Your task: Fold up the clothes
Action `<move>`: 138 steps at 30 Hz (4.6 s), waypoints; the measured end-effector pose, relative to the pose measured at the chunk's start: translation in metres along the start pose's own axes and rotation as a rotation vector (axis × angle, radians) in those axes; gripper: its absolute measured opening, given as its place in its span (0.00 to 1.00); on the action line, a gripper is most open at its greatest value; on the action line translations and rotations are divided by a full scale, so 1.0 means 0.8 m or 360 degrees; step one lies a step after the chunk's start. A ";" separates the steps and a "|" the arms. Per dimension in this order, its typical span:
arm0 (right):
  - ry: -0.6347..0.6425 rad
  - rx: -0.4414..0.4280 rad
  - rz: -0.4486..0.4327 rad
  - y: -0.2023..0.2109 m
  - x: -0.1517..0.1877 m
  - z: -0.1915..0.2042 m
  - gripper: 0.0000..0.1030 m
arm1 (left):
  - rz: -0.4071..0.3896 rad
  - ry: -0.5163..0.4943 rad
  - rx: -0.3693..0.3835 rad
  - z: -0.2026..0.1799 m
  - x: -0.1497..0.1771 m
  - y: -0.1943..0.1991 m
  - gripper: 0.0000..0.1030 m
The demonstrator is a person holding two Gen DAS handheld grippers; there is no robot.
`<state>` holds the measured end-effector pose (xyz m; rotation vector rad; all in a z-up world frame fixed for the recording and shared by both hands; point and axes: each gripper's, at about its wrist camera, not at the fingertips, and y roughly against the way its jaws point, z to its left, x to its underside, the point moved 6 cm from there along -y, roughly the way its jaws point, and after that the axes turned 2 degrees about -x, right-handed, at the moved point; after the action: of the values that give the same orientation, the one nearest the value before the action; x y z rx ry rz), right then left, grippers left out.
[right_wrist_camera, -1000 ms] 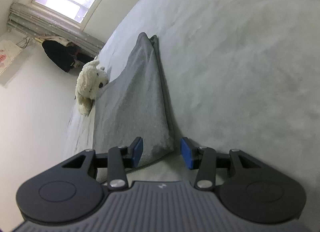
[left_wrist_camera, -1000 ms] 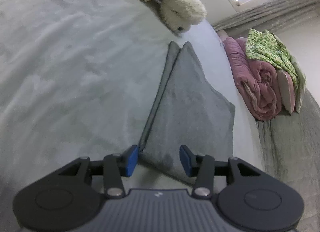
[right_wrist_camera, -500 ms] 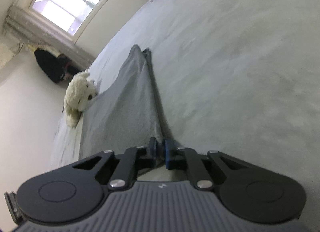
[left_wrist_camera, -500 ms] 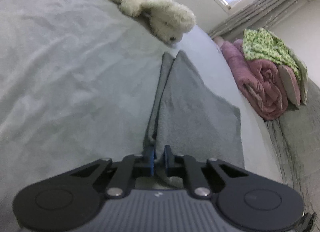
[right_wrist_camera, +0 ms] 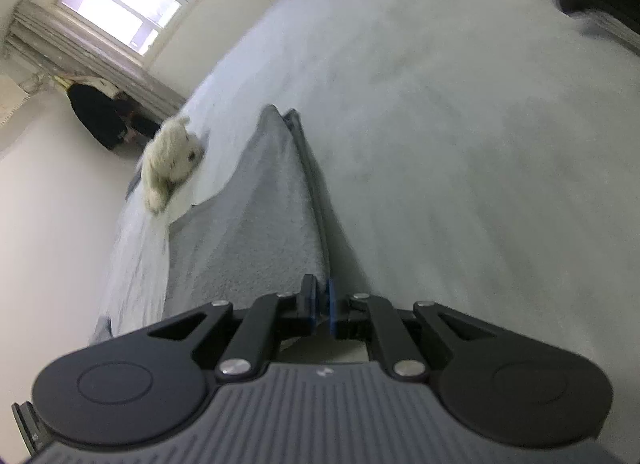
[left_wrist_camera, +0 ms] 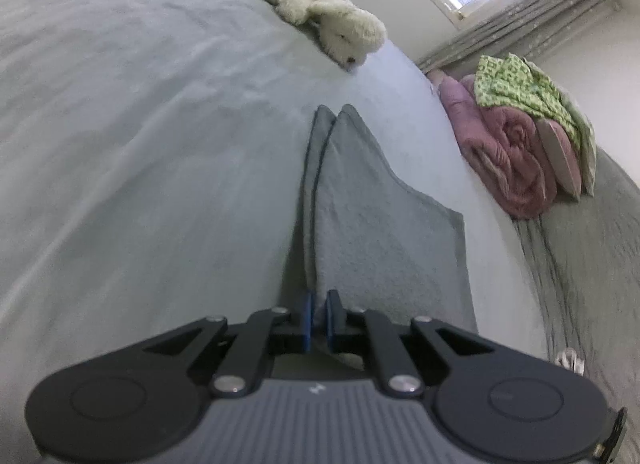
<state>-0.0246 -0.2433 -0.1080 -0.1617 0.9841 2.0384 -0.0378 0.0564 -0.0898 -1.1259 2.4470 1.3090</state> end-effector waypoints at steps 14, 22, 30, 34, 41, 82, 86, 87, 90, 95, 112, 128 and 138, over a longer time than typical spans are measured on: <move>0.0096 0.0124 0.0228 0.065 0.080 -0.006 0.11 | 0.0130 -0.0179 -0.0162 0.014 0.069 0.060 0.08; 0.0425 0.0178 0.0149 0.075 0.056 0.007 0.17 | 0.0145 -0.0250 -0.0236 0.019 0.040 0.069 0.12; 0.0989 -0.0106 0.0286 0.000 0.040 0.100 0.18 | 0.0184 -0.0784 -0.0092 -0.081 0.027 0.004 0.26; 0.1330 -0.0183 0.0429 -0.056 0.046 0.143 0.18 | 0.0233 -0.1074 -0.0023 -0.120 0.034 -0.039 0.26; 0.1327 -0.0229 0.0546 -0.116 0.040 0.114 0.07 | 0.0213 -0.1356 -0.0062 -0.105 0.047 -0.090 0.26; 0.1816 -0.0265 0.0453 -0.073 0.097 0.123 0.19 | 0.0177 -0.1499 -0.0011 -0.104 0.070 -0.066 0.31; 0.1774 -0.0261 0.0444 -0.075 0.088 0.118 0.17 | 0.0168 -0.1483 -0.0029 -0.102 0.070 -0.066 0.32; 0.1761 -0.0248 0.0438 -0.076 0.085 0.116 0.17 | 0.0166 -0.1479 -0.0034 -0.102 0.070 -0.065 0.32; 0.1716 -0.0205 0.0421 -0.076 0.073 0.108 0.16 | 0.0160 -0.1467 -0.0047 -0.101 0.069 -0.065 0.33; 0.1664 -0.0163 0.0399 -0.069 0.061 0.095 0.16 | 0.0147 -0.1417 -0.0069 -0.096 0.067 -0.062 0.33; 0.1263 -0.0118 0.0382 -0.038 0.010 0.043 0.15 | 0.0177 -0.1208 0.0029 -0.067 0.040 -0.047 0.25; 0.1254 -0.0080 0.0254 -0.037 0.008 0.058 0.26 | 0.0096 -0.1089 -0.0027 -0.075 0.017 -0.062 0.25; 0.1257 0.0050 0.0267 -0.044 -0.001 0.042 0.20 | 0.0090 -0.1007 -0.0120 -0.055 0.009 -0.059 0.21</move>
<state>0.0095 -0.2082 -0.1053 -0.9471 1.5363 2.1350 -0.0020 0.0031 -0.0974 -0.5325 1.9809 1.4956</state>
